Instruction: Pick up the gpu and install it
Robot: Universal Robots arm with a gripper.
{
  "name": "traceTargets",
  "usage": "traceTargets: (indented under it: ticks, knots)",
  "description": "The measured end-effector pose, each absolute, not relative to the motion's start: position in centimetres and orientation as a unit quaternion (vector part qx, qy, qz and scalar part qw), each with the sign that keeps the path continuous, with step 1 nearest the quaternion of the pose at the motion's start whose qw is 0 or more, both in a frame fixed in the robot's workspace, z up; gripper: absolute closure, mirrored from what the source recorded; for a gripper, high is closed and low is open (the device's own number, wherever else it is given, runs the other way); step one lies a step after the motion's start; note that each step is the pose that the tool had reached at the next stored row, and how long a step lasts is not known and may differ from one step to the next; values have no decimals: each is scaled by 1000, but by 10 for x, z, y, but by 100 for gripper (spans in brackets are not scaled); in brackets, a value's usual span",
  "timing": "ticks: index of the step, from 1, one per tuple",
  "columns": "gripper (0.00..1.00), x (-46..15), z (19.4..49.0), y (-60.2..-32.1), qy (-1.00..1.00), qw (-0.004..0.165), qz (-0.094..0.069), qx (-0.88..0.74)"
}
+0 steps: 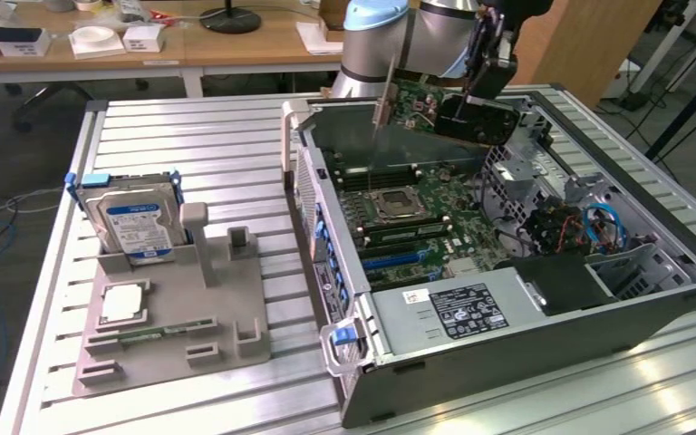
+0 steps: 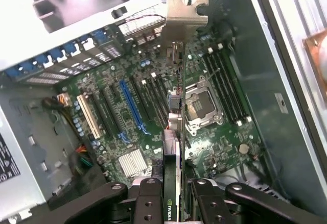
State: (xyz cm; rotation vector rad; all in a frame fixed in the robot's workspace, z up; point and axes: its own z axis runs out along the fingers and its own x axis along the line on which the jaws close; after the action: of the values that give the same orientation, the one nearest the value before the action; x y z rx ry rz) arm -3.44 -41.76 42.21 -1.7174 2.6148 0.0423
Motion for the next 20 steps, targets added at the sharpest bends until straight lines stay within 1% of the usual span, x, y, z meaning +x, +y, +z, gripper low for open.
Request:
traceTargets:
  ticks: [20]
  knots:
    - [74, -34, 422, -418, 723, 4, 14, -691]
